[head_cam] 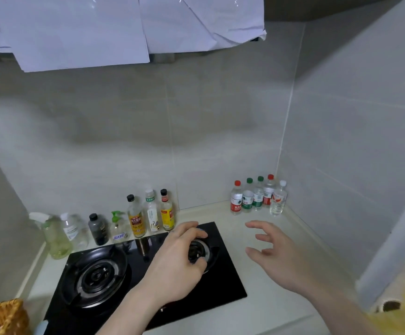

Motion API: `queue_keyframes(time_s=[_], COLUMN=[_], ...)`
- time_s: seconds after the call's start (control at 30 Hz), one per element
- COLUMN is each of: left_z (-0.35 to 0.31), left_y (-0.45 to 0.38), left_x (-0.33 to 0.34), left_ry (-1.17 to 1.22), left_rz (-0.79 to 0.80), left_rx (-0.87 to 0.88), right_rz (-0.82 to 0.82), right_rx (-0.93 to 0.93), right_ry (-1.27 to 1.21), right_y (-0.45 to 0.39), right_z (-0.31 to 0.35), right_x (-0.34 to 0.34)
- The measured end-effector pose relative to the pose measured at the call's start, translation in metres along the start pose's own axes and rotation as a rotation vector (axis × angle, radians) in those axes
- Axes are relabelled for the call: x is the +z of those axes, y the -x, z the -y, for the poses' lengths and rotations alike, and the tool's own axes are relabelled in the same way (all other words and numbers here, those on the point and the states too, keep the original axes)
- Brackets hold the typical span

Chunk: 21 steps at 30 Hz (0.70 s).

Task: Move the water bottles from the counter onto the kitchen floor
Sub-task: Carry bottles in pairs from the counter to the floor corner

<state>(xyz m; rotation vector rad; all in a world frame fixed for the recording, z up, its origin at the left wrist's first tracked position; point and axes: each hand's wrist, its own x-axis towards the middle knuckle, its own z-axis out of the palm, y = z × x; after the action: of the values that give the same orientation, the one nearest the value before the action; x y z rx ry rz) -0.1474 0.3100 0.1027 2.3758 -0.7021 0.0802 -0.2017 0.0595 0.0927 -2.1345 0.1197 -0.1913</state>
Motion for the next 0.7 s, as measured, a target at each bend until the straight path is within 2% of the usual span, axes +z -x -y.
queue_keyframes(time_s=[0.43, 0.7], left_z=[0.015, -0.007], left_y=[-0.109, -0.205], left_x=[0.042, 0.102], left_ry=[-0.001, -0.009], left_rz=[0.072, 0.117], left_rx=[-0.007, -0.115], right_rz=[-0.054, -0.006], right_rx=[0.082, 0.098], right_ry=[0.04, 0.086], right_y=[-0.086, -0.164], right_z=[-0.053, -0.128], right_x=[-0.041, -0.093])
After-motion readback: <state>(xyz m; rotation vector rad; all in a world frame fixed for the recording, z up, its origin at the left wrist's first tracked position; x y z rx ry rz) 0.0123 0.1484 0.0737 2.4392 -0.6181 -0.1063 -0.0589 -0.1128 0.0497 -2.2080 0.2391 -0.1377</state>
